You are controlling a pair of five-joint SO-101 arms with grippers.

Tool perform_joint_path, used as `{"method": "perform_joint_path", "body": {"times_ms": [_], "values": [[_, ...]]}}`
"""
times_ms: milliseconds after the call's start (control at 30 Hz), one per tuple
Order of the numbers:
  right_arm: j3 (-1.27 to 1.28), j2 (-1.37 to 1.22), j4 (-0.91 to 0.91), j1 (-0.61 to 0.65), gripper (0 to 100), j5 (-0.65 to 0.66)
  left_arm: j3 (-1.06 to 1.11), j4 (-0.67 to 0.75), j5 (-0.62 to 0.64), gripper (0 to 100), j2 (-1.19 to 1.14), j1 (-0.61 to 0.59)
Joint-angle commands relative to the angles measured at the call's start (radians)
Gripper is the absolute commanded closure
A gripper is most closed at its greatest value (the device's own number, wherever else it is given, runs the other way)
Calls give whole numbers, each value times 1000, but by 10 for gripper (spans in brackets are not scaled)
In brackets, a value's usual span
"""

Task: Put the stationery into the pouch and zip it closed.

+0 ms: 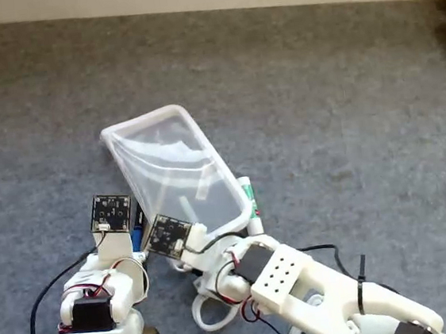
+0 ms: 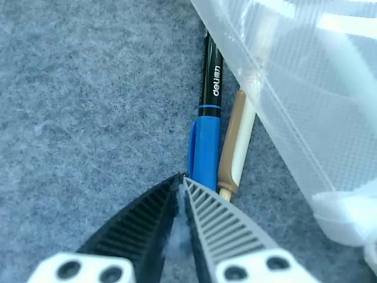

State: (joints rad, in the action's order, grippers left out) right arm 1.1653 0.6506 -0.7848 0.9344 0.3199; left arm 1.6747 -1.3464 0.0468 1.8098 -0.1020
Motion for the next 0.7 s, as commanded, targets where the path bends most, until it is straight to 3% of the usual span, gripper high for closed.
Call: {"method": "perform_joint_path", "body": {"times_ms": [0, 267, 667], "values": [[-7, 10, 12, -39, 993, -9, 19, -8, -9, 992, 8, -7], [-8, 36, -28, -50, 993, -11, 19, -8, -9, 992, 8, -7], [44, 456, -127, -50, 993, -58, 19, -8, -9, 992, 8, -7]]}}
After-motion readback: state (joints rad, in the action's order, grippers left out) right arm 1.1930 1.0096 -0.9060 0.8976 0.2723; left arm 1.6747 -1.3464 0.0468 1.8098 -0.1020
